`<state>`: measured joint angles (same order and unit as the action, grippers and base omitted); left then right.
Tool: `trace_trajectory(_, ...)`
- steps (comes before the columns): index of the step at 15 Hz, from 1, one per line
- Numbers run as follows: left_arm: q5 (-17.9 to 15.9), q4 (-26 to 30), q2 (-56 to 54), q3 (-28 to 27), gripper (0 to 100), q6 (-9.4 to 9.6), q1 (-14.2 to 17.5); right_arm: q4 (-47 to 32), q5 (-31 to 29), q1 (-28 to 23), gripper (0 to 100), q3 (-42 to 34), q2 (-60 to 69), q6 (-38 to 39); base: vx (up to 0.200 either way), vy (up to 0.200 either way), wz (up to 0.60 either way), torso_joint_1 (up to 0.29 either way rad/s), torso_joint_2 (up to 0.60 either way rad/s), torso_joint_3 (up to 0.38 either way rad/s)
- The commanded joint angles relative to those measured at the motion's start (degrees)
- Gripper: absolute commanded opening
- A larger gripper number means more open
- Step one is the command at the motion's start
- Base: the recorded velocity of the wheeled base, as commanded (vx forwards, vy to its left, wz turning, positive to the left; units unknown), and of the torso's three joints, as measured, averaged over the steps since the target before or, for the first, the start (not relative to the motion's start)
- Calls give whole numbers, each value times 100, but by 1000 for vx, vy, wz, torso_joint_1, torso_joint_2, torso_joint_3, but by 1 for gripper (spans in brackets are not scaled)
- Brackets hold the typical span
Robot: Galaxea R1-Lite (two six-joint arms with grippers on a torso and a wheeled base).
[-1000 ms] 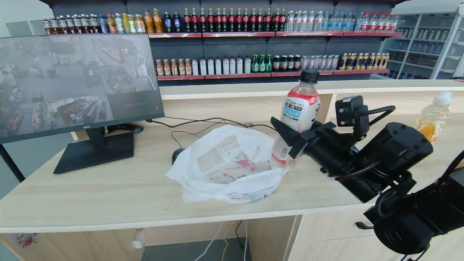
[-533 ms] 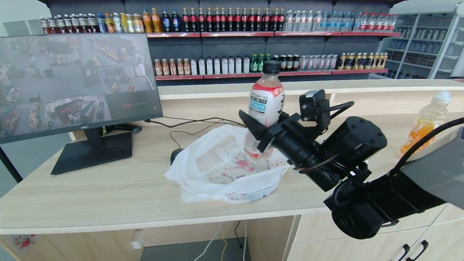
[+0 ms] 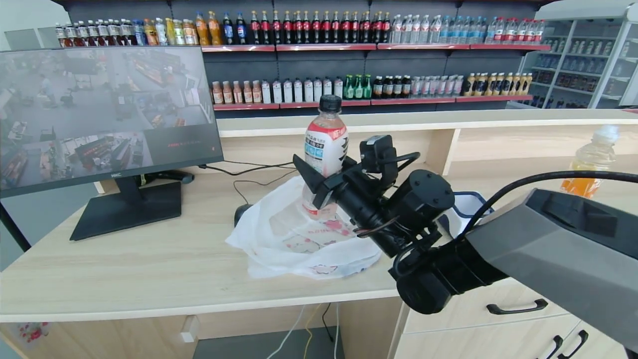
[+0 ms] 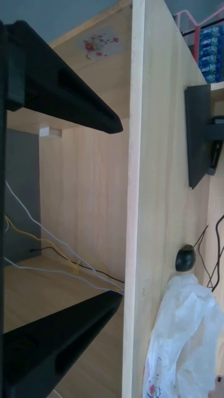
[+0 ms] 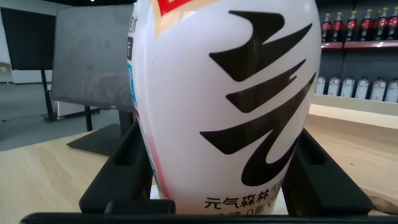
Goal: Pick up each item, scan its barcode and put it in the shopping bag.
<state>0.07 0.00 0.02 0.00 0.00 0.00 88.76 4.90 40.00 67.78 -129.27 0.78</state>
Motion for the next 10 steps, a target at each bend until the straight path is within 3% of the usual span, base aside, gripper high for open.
trace_trajectory(1, 1, 0, -2, 0, 100, 0, 0, -236, -68, 17, 0, 561, -406, 10, 0, 0, 0, 0, 0, 0)
trace_trajectory(10, 1, 0, -2, 0, 100, 0, 0, -2126, -472, 17, 0, 2714, -1223, 344, 0, 0, 0, 0, 0, 0)
